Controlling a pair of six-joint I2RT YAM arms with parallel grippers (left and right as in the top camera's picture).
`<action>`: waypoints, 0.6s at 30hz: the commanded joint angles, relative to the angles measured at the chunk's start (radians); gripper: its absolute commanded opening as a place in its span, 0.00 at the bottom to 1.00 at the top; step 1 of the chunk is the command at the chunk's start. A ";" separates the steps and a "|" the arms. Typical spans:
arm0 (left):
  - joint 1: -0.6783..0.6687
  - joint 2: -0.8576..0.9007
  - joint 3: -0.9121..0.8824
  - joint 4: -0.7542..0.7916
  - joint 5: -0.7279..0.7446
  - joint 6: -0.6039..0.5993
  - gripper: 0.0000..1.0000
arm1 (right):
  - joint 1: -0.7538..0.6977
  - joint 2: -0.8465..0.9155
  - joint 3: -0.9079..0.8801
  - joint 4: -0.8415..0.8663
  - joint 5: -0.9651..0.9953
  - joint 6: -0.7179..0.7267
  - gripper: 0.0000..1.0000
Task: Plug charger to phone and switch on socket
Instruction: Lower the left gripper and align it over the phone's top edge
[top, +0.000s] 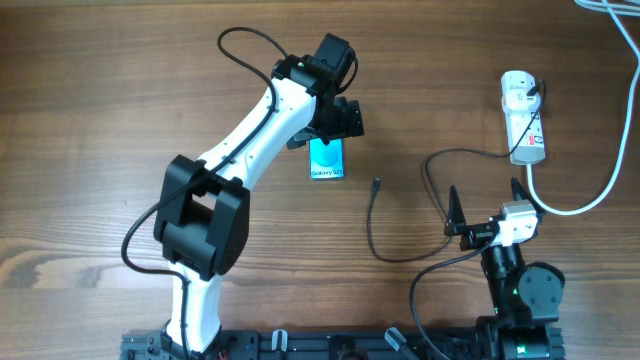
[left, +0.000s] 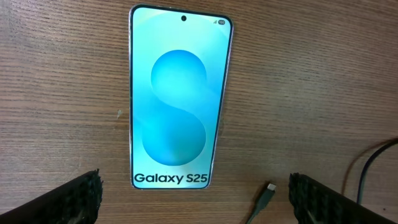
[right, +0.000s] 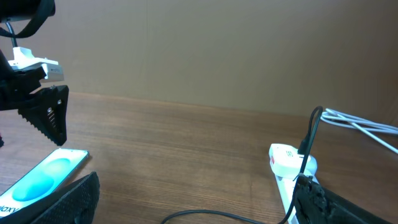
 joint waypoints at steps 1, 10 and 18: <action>-0.002 0.014 -0.003 0.005 -0.022 0.015 1.00 | -0.003 -0.002 -0.002 0.002 0.013 -0.005 1.00; -0.002 0.015 -0.005 0.020 -0.069 0.045 1.00 | -0.003 -0.002 -0.002 0.002 0.013 -0.005 1.00; -0.002 0.016 -0.018 0.046 -0.070 0.082 1.00 | -0.003 -0.002 -0.002 0.002 0.013 -0.005 1.00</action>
